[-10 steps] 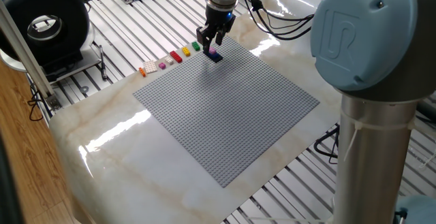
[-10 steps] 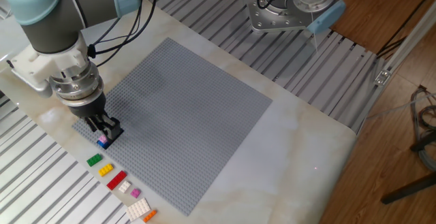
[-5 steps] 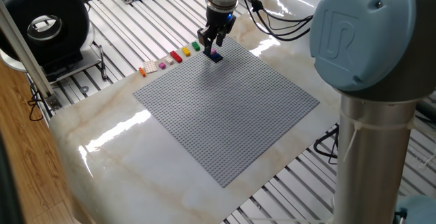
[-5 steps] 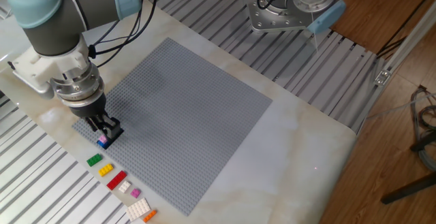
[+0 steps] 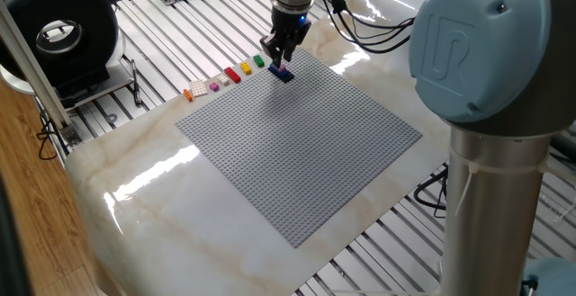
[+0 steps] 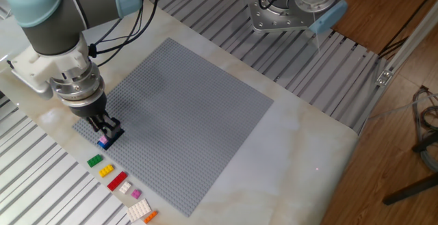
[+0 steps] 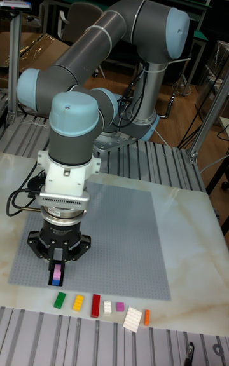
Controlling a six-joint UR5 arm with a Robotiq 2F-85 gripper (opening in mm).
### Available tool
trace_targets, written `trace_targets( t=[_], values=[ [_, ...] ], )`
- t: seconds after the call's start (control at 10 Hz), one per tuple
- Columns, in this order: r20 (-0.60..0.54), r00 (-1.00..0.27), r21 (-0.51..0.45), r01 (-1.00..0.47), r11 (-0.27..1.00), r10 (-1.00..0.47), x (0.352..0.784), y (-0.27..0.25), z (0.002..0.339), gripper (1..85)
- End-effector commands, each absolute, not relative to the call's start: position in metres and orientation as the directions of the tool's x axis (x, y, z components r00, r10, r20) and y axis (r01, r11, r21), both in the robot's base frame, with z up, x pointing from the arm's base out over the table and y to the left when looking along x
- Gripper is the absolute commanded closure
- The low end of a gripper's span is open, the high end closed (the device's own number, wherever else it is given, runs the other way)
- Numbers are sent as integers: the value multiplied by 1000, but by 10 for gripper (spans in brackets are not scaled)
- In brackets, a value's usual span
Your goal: Stack small Lego blocks one on top of the other
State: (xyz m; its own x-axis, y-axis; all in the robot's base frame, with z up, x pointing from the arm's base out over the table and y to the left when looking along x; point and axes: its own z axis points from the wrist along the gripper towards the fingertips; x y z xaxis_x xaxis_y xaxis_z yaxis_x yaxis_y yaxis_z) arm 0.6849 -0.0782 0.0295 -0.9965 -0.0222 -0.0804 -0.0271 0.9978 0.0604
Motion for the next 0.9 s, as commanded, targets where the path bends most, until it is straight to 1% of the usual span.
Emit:
trace_targets(
  t=[0.0, 0.1, 0.2, 0.3, 0.8],
  values=[
    [-53, -999, 56, -1, 998, 2, 684, -73, 39, 633],
    [-53, -999, 58, -1, 998, 2, 685, -70, 40, 683],
    [-43, -999, 57, 16, 998, 18, 683, -71, 39, 813],
    [-34, -999, 64, 36, 997, 38, 681, -70, 39, 847],
    [-51, -998, 64, 40, 997, 43, 679, -70, 25, 847]
  ],
)
